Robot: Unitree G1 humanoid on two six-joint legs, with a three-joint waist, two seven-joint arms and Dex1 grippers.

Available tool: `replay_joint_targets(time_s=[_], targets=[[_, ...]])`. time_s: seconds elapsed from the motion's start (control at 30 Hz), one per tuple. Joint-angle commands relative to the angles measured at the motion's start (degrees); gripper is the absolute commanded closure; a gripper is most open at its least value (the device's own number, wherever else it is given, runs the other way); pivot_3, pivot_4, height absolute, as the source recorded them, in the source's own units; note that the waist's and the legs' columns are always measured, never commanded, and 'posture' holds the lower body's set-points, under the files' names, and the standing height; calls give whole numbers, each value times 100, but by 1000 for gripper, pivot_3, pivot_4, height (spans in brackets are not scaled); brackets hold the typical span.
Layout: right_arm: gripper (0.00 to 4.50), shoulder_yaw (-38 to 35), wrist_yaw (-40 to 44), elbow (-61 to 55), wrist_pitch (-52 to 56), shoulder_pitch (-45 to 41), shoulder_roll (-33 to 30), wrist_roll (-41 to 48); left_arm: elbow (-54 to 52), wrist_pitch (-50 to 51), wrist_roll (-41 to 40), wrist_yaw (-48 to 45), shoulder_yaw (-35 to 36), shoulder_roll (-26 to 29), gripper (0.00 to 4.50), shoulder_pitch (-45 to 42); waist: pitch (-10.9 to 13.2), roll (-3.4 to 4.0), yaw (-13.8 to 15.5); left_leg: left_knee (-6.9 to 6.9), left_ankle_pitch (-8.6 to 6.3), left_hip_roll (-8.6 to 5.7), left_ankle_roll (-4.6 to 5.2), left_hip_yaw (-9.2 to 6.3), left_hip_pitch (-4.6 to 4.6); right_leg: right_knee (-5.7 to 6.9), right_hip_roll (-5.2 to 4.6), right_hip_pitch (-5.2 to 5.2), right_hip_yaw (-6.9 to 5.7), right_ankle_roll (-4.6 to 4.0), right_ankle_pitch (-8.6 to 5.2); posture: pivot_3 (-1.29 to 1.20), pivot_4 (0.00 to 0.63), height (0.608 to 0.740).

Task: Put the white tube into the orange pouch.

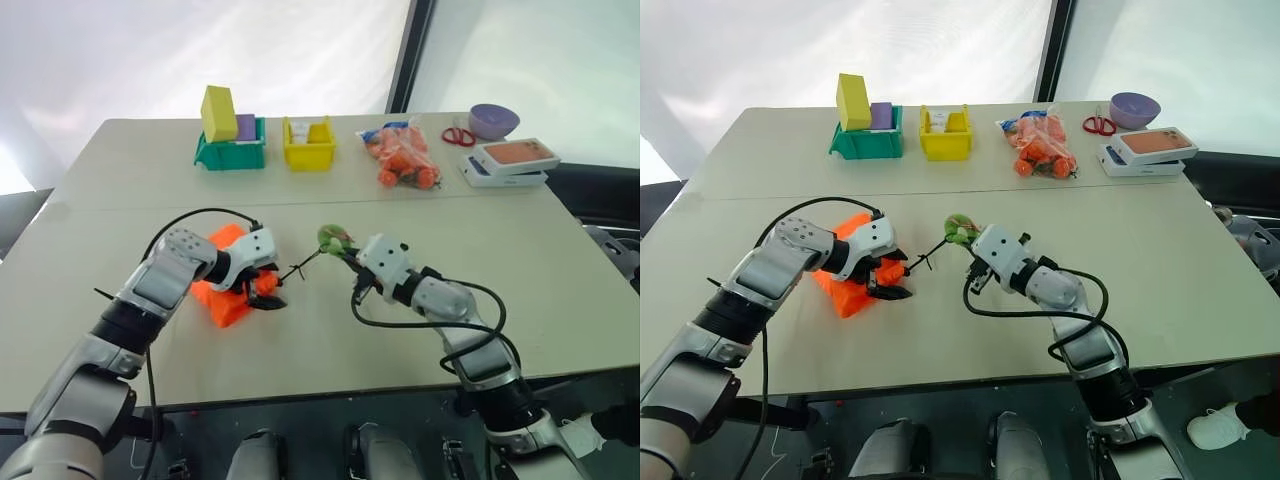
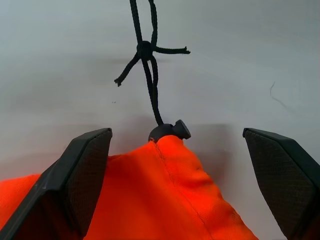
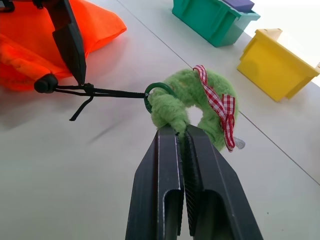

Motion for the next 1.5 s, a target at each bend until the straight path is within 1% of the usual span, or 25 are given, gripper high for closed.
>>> replay_joint_targets(time_s=[0.03, 0.1, 0.17, 0.27, 0.33, 0.47, 0.7, 0.77, 0.8, 0.87, 0.9, 1.47, 1.5], targets=[[4500, -67, -59, -174, -34, -147, 24, 17, 7, -31, 90, 21, 29, -1, 254, -65, 0, 0, 0, 0, 0, 0, 0, 0, 0, 0, 0, 0, 0, 0, 0, 0, 150, 740], [4500, -72, -61, -165, -42, -151, 17, 13, 6, -23, 79, 19, 54, -22, 854, -54, 0, 0, 0, 1, 0, 0, 0, 0, 0, 1, 0, 0, 0, 0, 0, 0, 150, 740], [4500, -74, -65, -157, -51, -148, 13, 11, 13, -13, 64, 14, 84, -38, 1812, -47, 0, -1, 0, 1, 0, 0, 0, 0, 0, 1, 0, 0, 0, 0, 0, 0, 150, 740], [4500, -66, -75, -159, -53, -130, 14, 2, 33, 8, 13, -11, 150, -48, 3423, -37, 0, -1, 1, 2, 0, 0, 0, 1, 0, 2, 0, 0, 0, 0, 1, 0, 150, 740], [4500, -64, -82, -170, -49, -105, 9, -4, 52, 13, -2, -23, 183, -36, 4336, -19, -1, -1, 0, 2, 0, -1, 0, 1, 0, 2, 0, 0, 1, 0, 1, 0, 150, 740], [4500, -63, -95, -196, -36, -62, -7, -17, 56, -48, -1, -29, 209, 17, 4343, 52, -1, -1, -1, 3, 0, -1, 0, 1, 0, 4, 0, 0, 1, 0, 1, 0, 150, 740], [4500, -62, -119, -185, -37, -54, -18, -29, -45, -166, -348, -317, 459, 110, 4343, 234, -1, -2, -4, 4, 1, 0, 0, 1, 2, 8, 0, 0, 1, 1, 1, 0, 150, 740], [4500, -61, -125, -184, -41, -58, -13, -34, -80, -115, -413, -357, 504, 131, 3304, 266, -1, -2, -4, 4, 1, 0, 0, 1, 3, 8, 0, 0, 1, 0, 1, 0, 150, 740], [4500, -60, -128, -189, -46, -53, -11, -37, -84, -120, -389, -329, 496, 140, 2885, 276, -1, -2, -3, 4, 1, 0, 0, 1, 3, 8, 0, 0, 1, 0, 1, 0, 150, 740], [4500, -56, -134, -183, -54, -54, -5, -42, -58, -139, -345, -277, 481, 133, 1865, 270, -2, -3, -2, 6, 1, 0, 0, 1, 3, 9, 0, 1, 2, 0, 1, 0, 150, 740], [4500, -54, -137, -178, -55, -57, -2, -43, -45, -119, -366, -275, 492, 116, 1443, 257, -2, -3, 0, 6, 1, -1, 0, 1, 3, 9, 0, 1, 2, 0, 1, 0, 150, 740], [4500, -46, -152, -218, -31, 2, -39, -79, -57, 748, -709, -61, 533, -133, 1443, 118, -4, -6, -2, 13, 1, -1, 0, 1, 4, 15, 1, 2, 3, 1, 1, 0, 150, 740], [4500, -33, -146, -208, -41, 1, -47, -92, -52, 765, -716, -44, 536, -143, 1679, 120, -4, -6, -2, 14, 1, -1, 0, 1, 4, 16, 1, 2, 3, 1, 1, 0, 150, 740]])
